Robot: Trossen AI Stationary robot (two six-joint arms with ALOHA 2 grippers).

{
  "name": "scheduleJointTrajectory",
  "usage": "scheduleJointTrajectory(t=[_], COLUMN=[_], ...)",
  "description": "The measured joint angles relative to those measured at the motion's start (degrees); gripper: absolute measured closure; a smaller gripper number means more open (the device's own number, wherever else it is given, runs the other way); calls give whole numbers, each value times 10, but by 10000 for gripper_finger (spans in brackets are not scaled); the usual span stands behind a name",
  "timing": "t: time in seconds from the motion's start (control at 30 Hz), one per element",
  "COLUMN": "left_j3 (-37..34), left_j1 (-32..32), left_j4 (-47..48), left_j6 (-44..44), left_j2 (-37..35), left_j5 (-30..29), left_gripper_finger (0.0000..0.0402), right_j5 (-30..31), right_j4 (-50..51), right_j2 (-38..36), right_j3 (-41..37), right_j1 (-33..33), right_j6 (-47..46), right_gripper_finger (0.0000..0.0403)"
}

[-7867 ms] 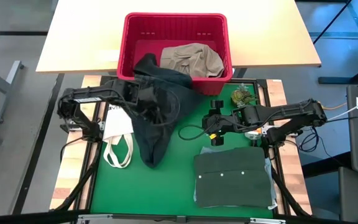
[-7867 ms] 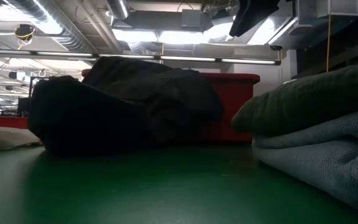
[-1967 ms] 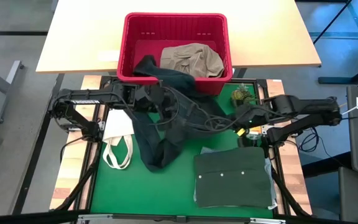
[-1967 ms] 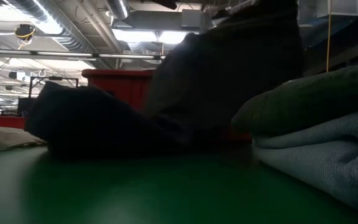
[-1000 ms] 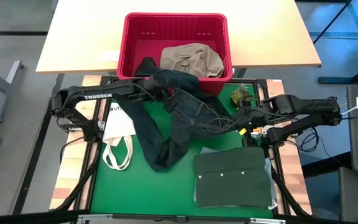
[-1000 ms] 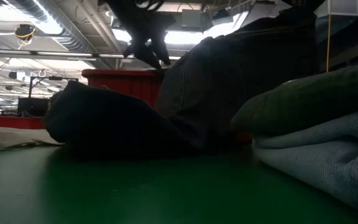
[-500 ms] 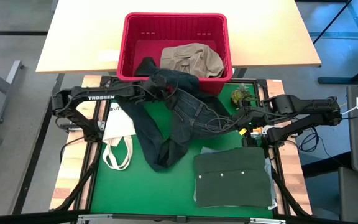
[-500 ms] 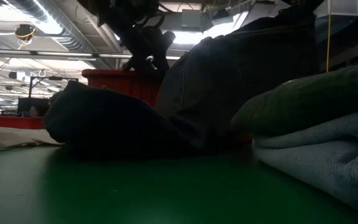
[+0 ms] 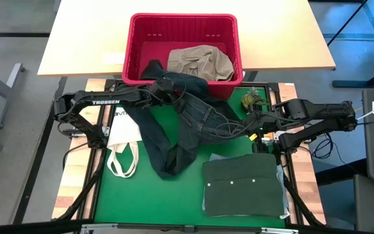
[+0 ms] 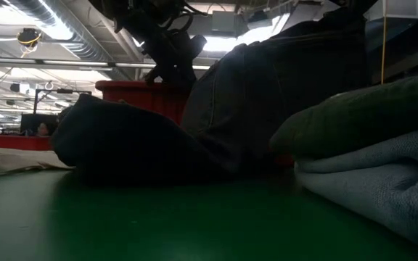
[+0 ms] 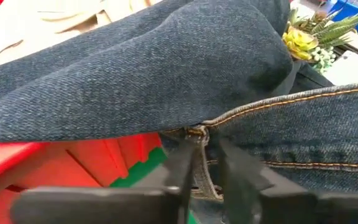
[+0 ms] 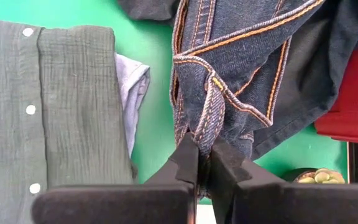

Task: Fold Laundry from Bin
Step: Remove the dark blue jeans from the red bin, then remove the dark blue jean from the red bin

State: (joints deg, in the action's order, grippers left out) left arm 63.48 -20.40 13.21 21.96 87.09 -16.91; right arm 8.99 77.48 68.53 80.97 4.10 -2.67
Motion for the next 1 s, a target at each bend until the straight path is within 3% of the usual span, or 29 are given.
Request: scheduleJointTrajectory(t=[0.1,0.17,0.4,0.53,0.83,1.0], left_j3=[0,0,0,0,0,0], left_j1=[0,0,0,1,0,0], left_j4=[0,0,2,4,17,17], left_j6=[0,0,-4,-32,-1,4], left_j2=[0,0,0,0,0,0], left_j5=[0,0,-1,5,-21,-21], left_gripper_finger=[385,396,375,346,240,216], right_j5=[0,0,0,0,0,0], right_j4=[0,0,0,0,0,0], right_j2=[0,0,0,0,0,0], right_j3=[0,0,0,0,0,0], right_j1=[0,0,0,0,0,0], right_j6=[0,0,0,0,1,1], right_gripper_finger=[384,384,384,384,384,384])
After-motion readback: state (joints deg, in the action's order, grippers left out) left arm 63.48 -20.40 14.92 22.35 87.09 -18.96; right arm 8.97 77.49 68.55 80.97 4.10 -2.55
